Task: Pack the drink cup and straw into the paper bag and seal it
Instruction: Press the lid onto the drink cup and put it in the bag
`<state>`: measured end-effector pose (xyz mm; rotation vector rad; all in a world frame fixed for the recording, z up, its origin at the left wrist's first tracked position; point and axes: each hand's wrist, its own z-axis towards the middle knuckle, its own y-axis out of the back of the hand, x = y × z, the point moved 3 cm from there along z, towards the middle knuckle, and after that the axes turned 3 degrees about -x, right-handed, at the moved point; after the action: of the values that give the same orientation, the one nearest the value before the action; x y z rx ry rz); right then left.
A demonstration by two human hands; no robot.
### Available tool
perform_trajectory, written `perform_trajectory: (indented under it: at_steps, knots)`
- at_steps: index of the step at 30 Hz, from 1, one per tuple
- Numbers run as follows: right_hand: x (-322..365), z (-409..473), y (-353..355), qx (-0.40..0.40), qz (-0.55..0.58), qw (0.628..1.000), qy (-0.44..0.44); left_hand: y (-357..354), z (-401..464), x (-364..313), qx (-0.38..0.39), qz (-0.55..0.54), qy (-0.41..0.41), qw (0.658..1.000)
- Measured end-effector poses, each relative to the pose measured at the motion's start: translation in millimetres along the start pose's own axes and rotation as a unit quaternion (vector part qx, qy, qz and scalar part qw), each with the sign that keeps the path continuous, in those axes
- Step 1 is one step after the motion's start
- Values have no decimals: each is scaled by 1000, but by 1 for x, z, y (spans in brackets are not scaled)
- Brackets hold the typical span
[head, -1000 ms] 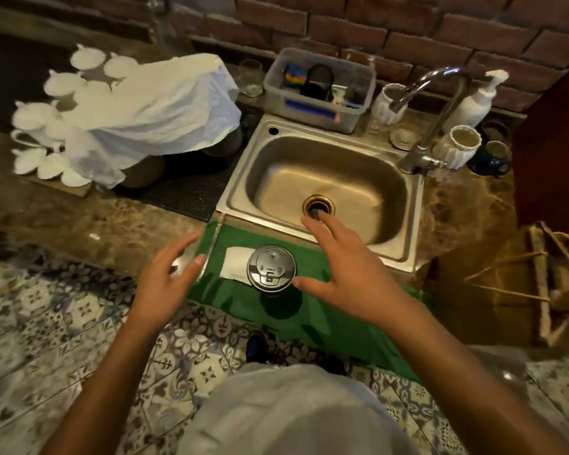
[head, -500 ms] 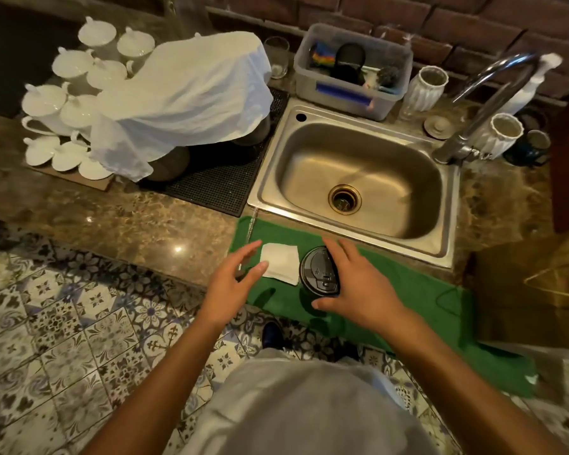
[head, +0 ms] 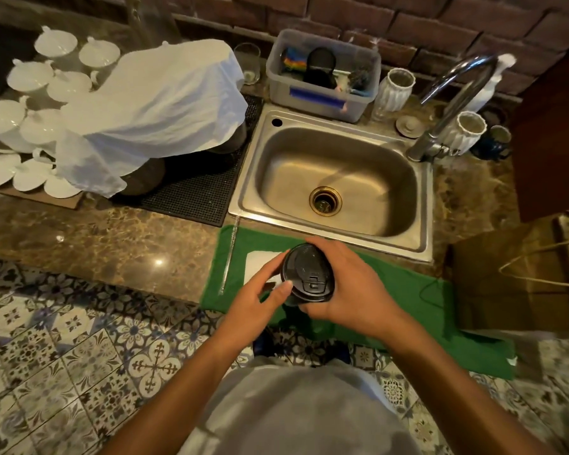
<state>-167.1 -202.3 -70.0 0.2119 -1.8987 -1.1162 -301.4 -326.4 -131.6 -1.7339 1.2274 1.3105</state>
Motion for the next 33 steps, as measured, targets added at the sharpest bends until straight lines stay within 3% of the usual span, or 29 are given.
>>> perform_trajectory:
  at_steps: [5,11,16,23,33]
  knots:
    - [19,-22,46,-24,133,991,10,-15,-7,-56,45,-48,-32,997]
    - [8,-62,93,-112,252,961,-8,-64,-4,-101,102,-81,-65,989]
    - [-20,-96,127,-163,251,954,-7,-113,0,-126,112,-88,-94,985]
    - [-92,-143,174,-78,295,952,-30,-213,2,-135,75,-92,-122,985]
    - [-185,-200,240,-119,303,945,-21,-333,2,-147,57,-3,-169,984]
